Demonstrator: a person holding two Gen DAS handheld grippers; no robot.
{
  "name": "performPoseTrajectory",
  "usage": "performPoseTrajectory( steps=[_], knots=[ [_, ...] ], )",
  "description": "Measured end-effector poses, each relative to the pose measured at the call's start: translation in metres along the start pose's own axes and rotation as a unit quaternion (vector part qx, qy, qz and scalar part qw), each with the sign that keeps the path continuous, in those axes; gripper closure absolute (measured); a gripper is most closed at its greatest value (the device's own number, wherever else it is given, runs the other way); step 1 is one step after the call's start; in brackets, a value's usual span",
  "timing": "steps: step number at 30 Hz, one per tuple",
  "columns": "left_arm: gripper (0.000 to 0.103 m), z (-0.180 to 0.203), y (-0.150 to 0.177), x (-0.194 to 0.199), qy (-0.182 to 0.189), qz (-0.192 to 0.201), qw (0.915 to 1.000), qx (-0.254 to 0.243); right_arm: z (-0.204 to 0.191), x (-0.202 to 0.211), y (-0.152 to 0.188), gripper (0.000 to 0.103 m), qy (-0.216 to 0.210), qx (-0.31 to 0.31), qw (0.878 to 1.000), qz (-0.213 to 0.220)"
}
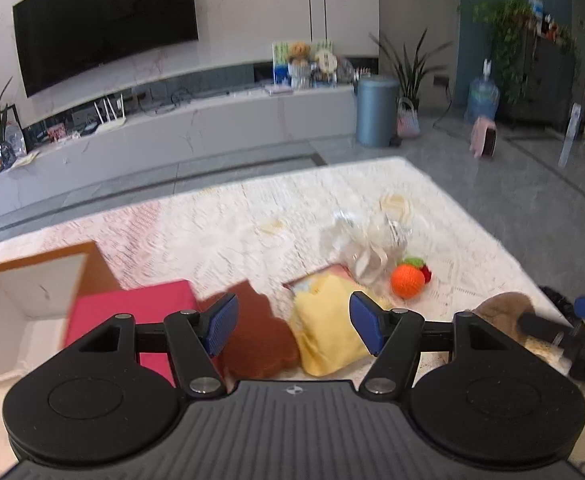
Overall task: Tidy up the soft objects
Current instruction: 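Move both tools back over the items on the lace table, then grasp the brown fluffy towel with the right gripper while the left grasps the yellow cloth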
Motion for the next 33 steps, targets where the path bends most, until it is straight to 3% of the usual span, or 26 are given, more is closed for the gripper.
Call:
performPoseTrajectory(
  steps=[7, 11, 20, 26, 33],
  knots=[
    [0.028, 0.044, 0.010, -0.044, 0.030, -0.049, 0.9983, -0.003, 0.015, -0.042, 0.037, 0.003, 0.077, 0.048, 0.991, -0.095],
    [0.028, 0.067, 0.020, -0.060, 0.034, -0.059, 0.9954, -0.067, 0.019, -0.053, 0.045, 0.003, 0.085, 0.056, 0.988, -0.119],
    [0.028, 0.079, 0.046, -0.074, 0.068, -0.023, 0.9874, -0.141, 0.024, -0.075, 0.060, 0.003, 0.139, 0.076, 0.971, -0.181],
    [0.029, 0.077, 0.055, -0.084, 0.097, -0.010, 0.9824, -0.159, 0.016, -0.080, 0.064, 0.003, 0.140, 0.105, 0.965, -0.197],
    [0.040, 0.079, 0.062, -0.097, 0.071, 0.007, 0.9796, -0.188, 0.009, -0.083, 0.067, 0.014, 0.135, 0.126, 0.962, -0.201]
  ],
)
Point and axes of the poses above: each gripper's, at about its wrist camera, not at the fingertips, and x roughly against the way its jaws point, z to its right, y to its underside, the point moved 7 cm from there along -x, roughly the way its jaws point, and after that the axes turned 5 degrees about -x, right-handed, at the moved point
